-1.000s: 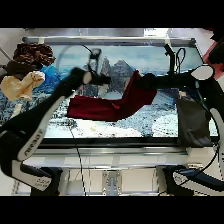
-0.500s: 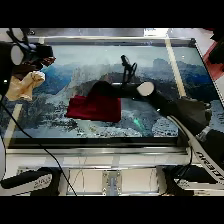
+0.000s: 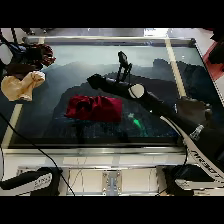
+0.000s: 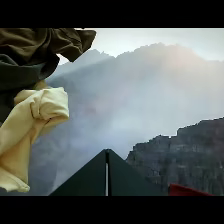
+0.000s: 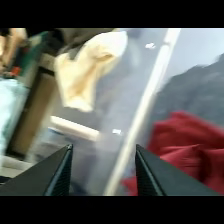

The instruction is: Fold the shirts.

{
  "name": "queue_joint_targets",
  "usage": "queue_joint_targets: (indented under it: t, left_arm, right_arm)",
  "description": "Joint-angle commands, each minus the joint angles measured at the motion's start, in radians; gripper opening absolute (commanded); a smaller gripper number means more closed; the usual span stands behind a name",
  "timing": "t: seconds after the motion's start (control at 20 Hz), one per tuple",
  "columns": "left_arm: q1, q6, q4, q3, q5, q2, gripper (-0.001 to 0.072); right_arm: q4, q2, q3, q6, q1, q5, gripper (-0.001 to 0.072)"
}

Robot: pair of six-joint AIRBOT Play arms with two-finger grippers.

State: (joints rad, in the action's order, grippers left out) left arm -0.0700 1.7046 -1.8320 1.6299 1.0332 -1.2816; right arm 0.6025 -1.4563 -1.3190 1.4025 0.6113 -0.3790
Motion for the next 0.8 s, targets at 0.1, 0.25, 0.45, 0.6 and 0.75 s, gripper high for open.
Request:
queue_joint_targets:
  t: [0.1, 0.25, 0.45, 0.6, 0.75]
  left_arm:
    - [0.002, -0.004, 0.000, 0.001, 0.021, 0.001, 0.0008]
    - [0.002, -0.003, 0.023, 0.001, 0.019, 0.001, 0.0008]
    - [0.002, -0.003, 0.072, 0.001, 0.016, 0.001, 0.0009]
    - [0.002, -0.005, 0.085, 0.001, 0.016, 0.001, 0.0017]
    - [0.002, -0.030, 0.085, 0.001, 0.026, 0.001, 0.0020]
  right_arm:
    - [0.481, -0.001, -0.008, 0.305, -0.263, -0.473, 0.0441]
    - [0.559, -0.003, 0.011, 0.381, -0.377, -0.615, 0.0445]
    - [0.409, -0.023, 0.118, 0.299, -0.397, -0.556, 0.0518]
    - [0.195, -0.108, 0.183, 0.165, -0.392, -0.538, 0.0576]
    - [-0.052, -0.201, 0.195, 0.003, -0.384, -0.519, 0.0607]
